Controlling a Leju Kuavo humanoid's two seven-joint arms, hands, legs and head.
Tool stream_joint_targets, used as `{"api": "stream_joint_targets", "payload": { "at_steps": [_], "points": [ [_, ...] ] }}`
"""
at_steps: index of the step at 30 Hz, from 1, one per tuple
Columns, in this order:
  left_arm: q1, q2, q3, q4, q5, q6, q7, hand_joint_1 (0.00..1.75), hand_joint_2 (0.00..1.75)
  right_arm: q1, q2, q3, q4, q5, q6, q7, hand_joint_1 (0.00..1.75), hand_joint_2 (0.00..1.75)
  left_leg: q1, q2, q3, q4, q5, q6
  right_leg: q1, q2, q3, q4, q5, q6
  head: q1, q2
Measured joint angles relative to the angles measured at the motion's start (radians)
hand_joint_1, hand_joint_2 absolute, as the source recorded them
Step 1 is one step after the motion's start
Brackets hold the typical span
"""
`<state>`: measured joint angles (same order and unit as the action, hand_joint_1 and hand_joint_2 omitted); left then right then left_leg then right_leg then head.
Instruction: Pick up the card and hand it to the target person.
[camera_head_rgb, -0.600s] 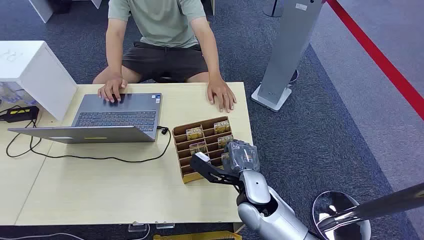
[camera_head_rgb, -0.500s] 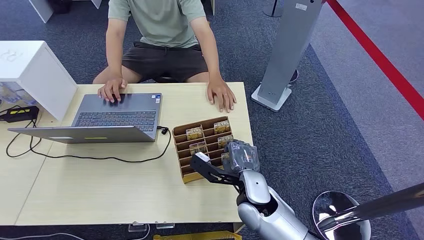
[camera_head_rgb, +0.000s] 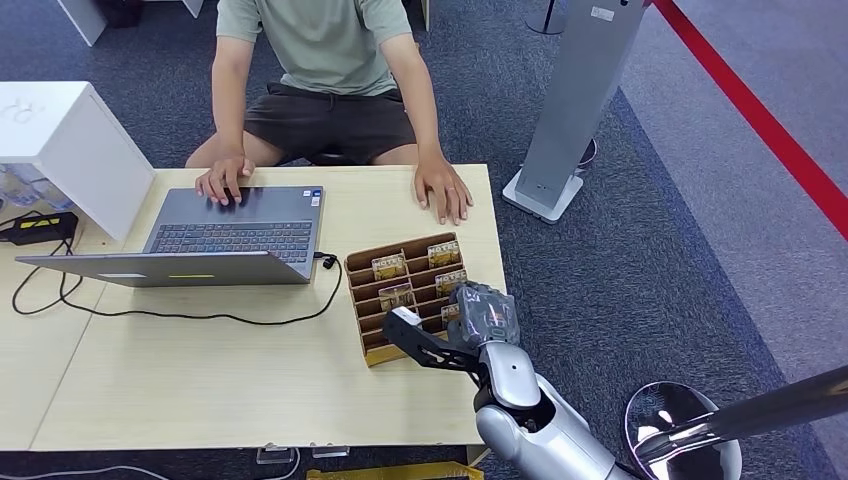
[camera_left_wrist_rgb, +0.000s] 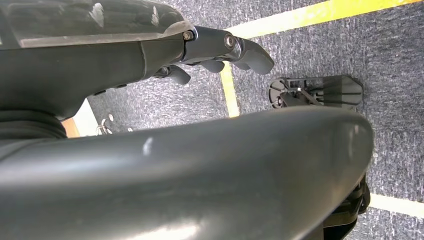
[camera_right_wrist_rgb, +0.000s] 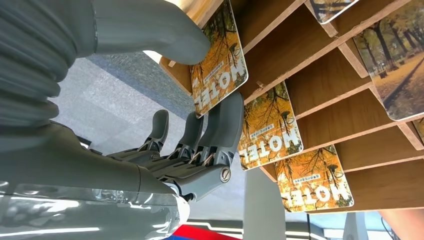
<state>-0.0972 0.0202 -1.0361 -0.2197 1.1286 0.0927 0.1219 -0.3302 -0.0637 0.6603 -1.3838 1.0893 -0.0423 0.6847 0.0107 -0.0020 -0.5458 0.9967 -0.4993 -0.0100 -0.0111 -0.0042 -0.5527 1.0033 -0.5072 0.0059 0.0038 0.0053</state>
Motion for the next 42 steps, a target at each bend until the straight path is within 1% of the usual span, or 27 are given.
{"api": "stream_joint_targets", "payload": {
  "at_steps": [2,6,14,17,28,35,39,42],
  "points": [
    [0.0,0.0,0.0,0.0,0.0,0.0,0.0,0.0,0.0,0.0,0.0,0.0,0.002,0.0,0.0,-0.001,0.94,1.75,0.0,0.0,0.0,0.0,0.0,0.0,0.0,0.0,0.0,0.0,0.0,0.0,0.0,0.0],
    [0.0,0.0,0.0,0.0,0.0,0.0,0.0,0.0,0.0,0.0,0.0,0.0,0.005,-0.001,0.0,-0.001,1.11,1.75,0.0,0.0,0.0,0.0,0.0,0.0,0.0,0.0,0.0,0.0,0.0,0.0,0.0,0.0],
    [0.0,-0.001,-0.001,0.0,0.0,0.001,0.0,0.0,0.0,0.0,0.0,0.0,0.006,-0.009,-0.001,-0.003,1.64,1.75,0.0,0.0,0.0,0.0,0.0,0.0,0.0,0.0,0.0,0.0,0.0,0.0,0.0,0.0],
    [0.0,0.0,-0.003,0.0,-0.001,0.003,0.002,0.0,0.0,-0.002,0.0,0.0,0.006,-0.012,-0.003,-0.003,1.75,1.75,0.0,0.0,0.0,0.0,0.0,0.0,0.0,0.0,0.0,0.0,0.0,0.0,0.0,0.0],
    [0.0,0.0,-0.023,0.0,-0.021,0.028,0.002,0.0,0.0,-0.003,0.0,0.0,0.006,-0.019,-0.004,-0.004,1.75,1.75,0.0,0.0,0.0,0.0,0.0,0.0,0.0,0.0,0.0,0.0,0.0,0.0,0.0,0.0],
    [0.0,0.0,-0.025,0.0,-0.004,0.037,0.002,0.0,0.0,-0.008,0.001,0.001,0.006,-0.019,-0.006,-0.012,1.75,1.75,0.0,0.0,0.0,0.0,0.0,0.0,0.0,0.0,0.0,0.0,0.0,0.0,0.0,0.0],
    [0.0,0.0,-0.025,0.0,-0.004,0.033,0.0,0.0,0.0,-0.039,0.004,0.008,-0.002,-0.013,0.001,-0.022,1.75,1.75,0.0,0.0,0.0,0.0,0.0,0.0,0.0,0.0,0.0,0.0,0.0,0.0,0.0,0.0],
    [-0.001,0.0,-0.026,0.0,-0.008,0.031,-0.003,0.0,0.0,-0.092,0.01,0.015,-0.021,-0.023,0.015,-0.031,1.75,1.75,0.0,0.0,0.0,0.0,0.001,0.0,0.0,0.0,0.0,0.0,0.001,0.0,0.0,0.0]
  ]
}}
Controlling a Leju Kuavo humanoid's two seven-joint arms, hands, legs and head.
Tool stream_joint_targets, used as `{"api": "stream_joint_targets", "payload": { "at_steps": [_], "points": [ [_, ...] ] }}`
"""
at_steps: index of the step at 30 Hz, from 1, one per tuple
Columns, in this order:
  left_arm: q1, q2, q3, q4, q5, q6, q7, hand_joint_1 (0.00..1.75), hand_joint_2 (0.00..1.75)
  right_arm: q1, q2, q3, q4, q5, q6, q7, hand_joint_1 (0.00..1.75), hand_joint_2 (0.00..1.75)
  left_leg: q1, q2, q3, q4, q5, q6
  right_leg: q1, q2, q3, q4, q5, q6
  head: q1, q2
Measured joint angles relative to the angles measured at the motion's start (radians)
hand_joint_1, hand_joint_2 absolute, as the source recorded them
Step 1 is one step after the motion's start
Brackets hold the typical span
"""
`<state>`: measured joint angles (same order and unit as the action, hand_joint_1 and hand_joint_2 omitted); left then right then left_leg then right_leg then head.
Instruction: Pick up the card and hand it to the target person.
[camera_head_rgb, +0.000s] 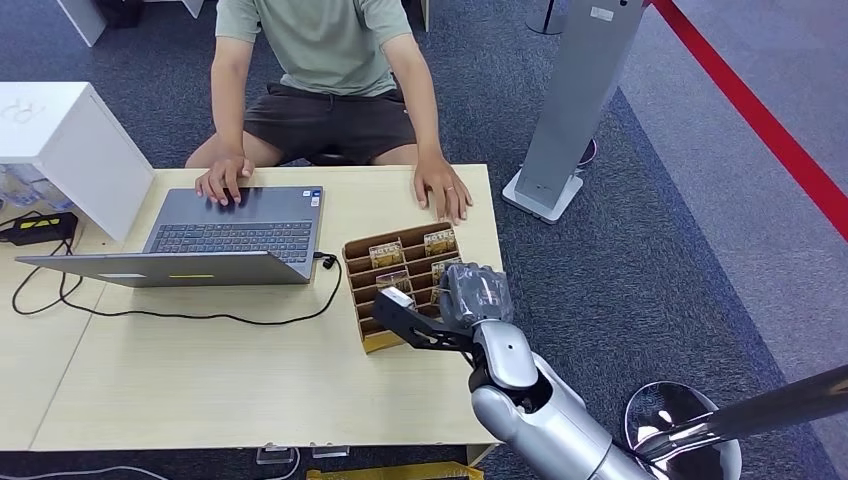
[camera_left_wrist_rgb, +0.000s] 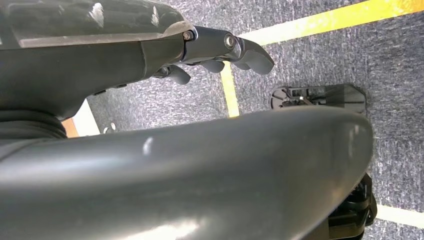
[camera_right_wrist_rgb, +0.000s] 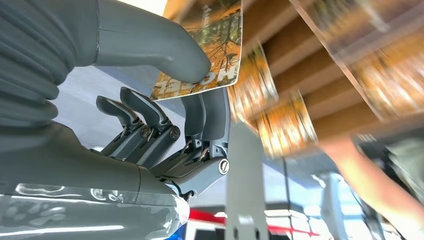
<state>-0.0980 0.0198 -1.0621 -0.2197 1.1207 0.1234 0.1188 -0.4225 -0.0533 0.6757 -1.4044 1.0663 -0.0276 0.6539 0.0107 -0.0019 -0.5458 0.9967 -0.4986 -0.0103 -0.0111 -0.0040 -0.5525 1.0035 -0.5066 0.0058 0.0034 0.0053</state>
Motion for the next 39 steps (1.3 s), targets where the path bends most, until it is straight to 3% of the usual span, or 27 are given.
{"api": "stream_joint_targets", "payload": {
  "at_steps": [10,17,25,33,37,39],
  "points": [
    [-0.003,0.0,-0.019,0.0,-0.002,-0.001,-0.002,0.0,0.0,-0.235,0.025,0.03,0.025,-0.116,0.006,-0.017,1.75,1.75,0.0,0.0,-0.002,0.0,0.001,0.0,0.0,0.0,-0.001,0.0,0.0,0.0,0.001,0.0],
    [-0.007,0.0,-0.032,0.0,0.006,-0.001,0.012,0.0,0.0,-0.383,0.082,0.067,0.176,-0.192,-0.046,-0.091,1.75,1.75,0.0,-0.001,-0.003,0.0,0.001,0.0,0.0,-0.001,-0.002,0.001,0.0,0.0,0.0,0.0],
    [-0.01,0.0,-0.05,0.0,0.007,-0.001,0.005,0.0,0.0,-0.468,0.162,0.092,0.439,-0.243,-0.177,-0.205,1.75,1.75,0.0,-0.001,-0.004,0.0,0.001,0.0,0.0,-0.001,-0.003,0.001,0.0,0.0,0.001,0.0],
    [-0.01,0.0,-0.059,0.0,0.016,-0.002,0.008,0.0,0.0,-0.514,0.209,0.105,0.59,-0.232,-0.213,-0.232,1.75,1.75,0.0,-0.001,-0.004,0.0,0.001,0.0,0.0,-0.001,-0.003,0.001,0.0,0.0,0.0,0.0],
    [-0.01,0.0,-0.065,0.0,0.025,-0.002,0.01,0.0,0.0,-0.532,0.224,0.111,0.639,-0.223,-0.214,-0.235,0.0,1.75,0.0,0.0,-0.003,0.0,0.001,0.0,0.0,-0.001,-0.003,0.001,0.0,0.0,0.0,0.0],
    [-0.01,0.0,-0.069,0.0,0.025,-0.005,0.009,0.0,0.0,-0.537,0.23,0.114,0.659,-0.219,-0.214,-0.234,0.0,1.75,0.0,0.0,-0.003,0.0,0.001,0.0,0.0,-0.001,-0.003,0.001,0.0,0.0,0.0,0.0]
  ]
}}
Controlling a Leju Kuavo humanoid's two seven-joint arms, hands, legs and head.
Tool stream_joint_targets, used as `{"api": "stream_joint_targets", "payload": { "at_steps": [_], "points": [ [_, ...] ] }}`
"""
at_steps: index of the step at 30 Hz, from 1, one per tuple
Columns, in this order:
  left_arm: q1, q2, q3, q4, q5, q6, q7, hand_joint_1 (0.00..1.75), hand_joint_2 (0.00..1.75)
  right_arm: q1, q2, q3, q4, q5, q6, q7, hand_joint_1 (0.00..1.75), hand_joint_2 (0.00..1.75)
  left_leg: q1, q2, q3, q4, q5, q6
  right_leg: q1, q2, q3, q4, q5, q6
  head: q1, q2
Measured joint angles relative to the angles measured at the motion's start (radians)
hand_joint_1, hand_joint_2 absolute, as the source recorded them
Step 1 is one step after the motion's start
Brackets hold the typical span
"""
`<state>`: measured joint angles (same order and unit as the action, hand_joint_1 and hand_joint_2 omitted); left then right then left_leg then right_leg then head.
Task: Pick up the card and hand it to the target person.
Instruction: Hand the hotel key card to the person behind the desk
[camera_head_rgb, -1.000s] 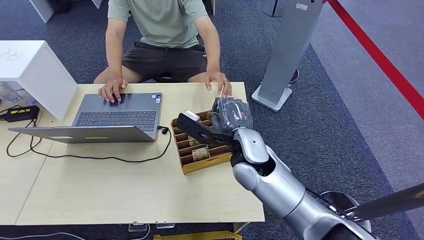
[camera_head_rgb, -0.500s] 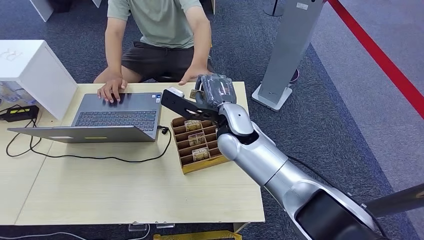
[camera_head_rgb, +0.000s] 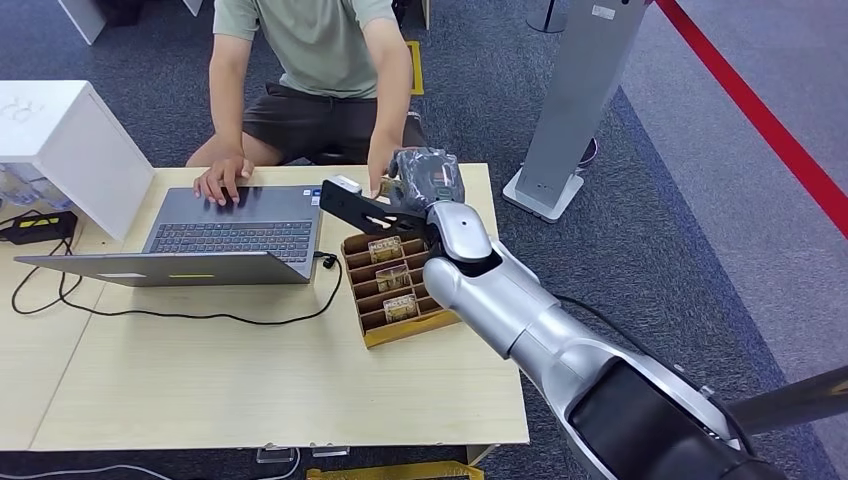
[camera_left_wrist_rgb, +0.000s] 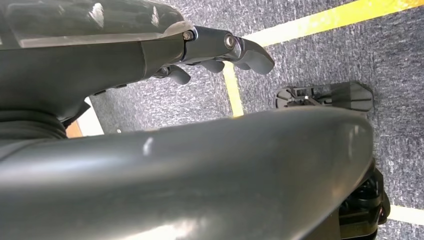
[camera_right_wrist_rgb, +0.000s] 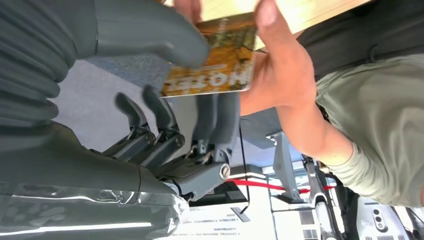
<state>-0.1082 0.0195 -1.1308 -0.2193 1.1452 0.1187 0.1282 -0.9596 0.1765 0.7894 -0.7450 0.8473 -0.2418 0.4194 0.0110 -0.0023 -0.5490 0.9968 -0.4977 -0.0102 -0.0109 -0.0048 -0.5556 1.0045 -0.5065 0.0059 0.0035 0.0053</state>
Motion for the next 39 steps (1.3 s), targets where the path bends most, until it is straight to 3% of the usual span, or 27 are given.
{"api": "stream_joint_targets", "payload": {
  "at_steps": [11,18,26,39],
  "points": [
    [0.0,0.0,-0.005,0.0,0.019,-0.004,-0.016,0.0,0.0,-0.015,0.01,0.008,0.054,0.003,-0.016,-0.016,0.0,1.75,0.0,0.0,0.0,0.0,0.0,0.0,0.0,0.0,0.0,0.0,0.0,0.0,0.0,0.0],
    [0.002,0.0,-0.004,0.0,0.065,-0.01,-0.022,0.0,0.0,0.02,-0.013,-0.004,-0.007,-0.08,-0.094,-0.047,0.0,1.75,0.0,0.0,0.002,0.0,0.0,0.0,0.0,0.0,0.0,0.0,0.0,0.0,0.0,0.0],
    [0.01,0.0,0.001,0.0,0.153,-0.043,-0.041,0.0,0.0,0.276,-0.116,-0.076,-0.29,-0.274,-0.127,-0.161,0.0,1.75,0.0,0.0,0.002,0.0,0.0,0.0,0.0,0.0,0.0,-0.001,0.0,0.0,0.001,0.0],
    [0.017,0.011,0.013,0.003,0.158,-0.031,-0.116,0.0,0.0,0.776,-0.29,-0.259,-0.748,-0.466,-0.13,-0.354,0.0,1.75,0.0,0.0,0.002,0.0,-0.001,0.0,0.0,0.001,0.0,-0.002,0.0,0.0,0.0,0.0]
  ]
}}
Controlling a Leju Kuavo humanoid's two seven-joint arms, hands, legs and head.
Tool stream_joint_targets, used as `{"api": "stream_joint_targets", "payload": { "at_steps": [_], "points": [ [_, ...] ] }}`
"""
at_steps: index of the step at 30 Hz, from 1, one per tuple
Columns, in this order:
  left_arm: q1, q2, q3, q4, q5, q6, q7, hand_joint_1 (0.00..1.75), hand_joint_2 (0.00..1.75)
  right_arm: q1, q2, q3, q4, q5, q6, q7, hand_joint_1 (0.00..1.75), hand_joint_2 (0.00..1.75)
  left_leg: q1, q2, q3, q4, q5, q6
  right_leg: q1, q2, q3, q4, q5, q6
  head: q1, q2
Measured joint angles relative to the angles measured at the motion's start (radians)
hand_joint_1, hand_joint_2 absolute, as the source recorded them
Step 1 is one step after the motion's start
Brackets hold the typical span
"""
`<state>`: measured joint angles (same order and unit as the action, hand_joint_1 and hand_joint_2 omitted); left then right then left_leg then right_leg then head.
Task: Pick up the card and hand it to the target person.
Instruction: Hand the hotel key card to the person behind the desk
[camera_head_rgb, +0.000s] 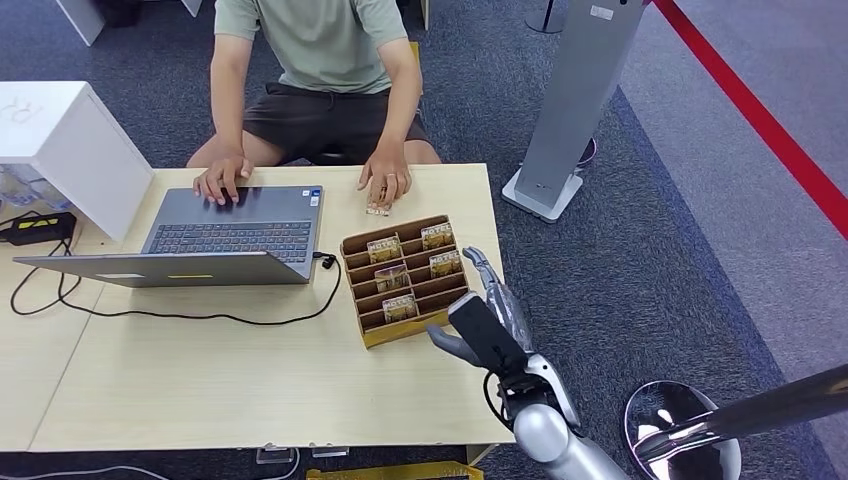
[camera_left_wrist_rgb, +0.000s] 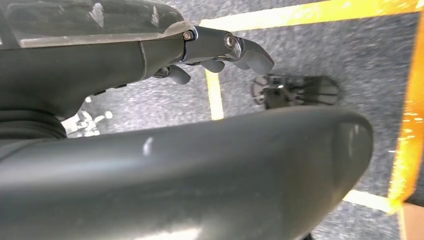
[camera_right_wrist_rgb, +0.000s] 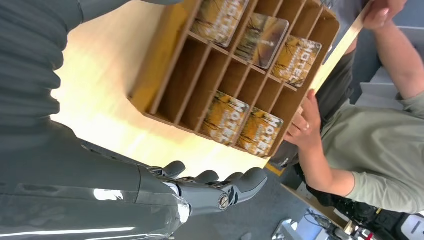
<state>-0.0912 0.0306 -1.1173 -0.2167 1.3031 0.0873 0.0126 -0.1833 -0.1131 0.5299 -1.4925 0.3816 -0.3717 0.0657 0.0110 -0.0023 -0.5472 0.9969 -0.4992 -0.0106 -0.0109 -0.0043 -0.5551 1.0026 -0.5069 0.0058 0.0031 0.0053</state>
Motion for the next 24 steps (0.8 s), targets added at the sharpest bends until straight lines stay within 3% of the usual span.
{"api": "stream_joint_targets", "payload": {
  "at_steps": [8,24],
  "points": [
    [-0.001,0.003,0.01,0.0,0.007,0.004,-0.047,0.0,0.0,0.16,-0.037,-0.052,-0.109,-0.143,0.01,-0.155,0.0,1.75,0.0,0.0,0.0,0.0,0.0,0.0,0.0,0.0,0.0,0.0,0.0,0.0,0.0,0.0],
    [-0.003,0.004,0.034,0.0,0.041,-0.067,-0.038,0.0,0.0,0.205,-0.042,-0.052,-0.126,-0.179,0.02,-0.198,0.0,1.75,0.0,0.0,0.0,0.0,0.0,0.0,0.0,0.0,0.001,0.0,0.0,0.0,0.0,0.0]
  ]
}}
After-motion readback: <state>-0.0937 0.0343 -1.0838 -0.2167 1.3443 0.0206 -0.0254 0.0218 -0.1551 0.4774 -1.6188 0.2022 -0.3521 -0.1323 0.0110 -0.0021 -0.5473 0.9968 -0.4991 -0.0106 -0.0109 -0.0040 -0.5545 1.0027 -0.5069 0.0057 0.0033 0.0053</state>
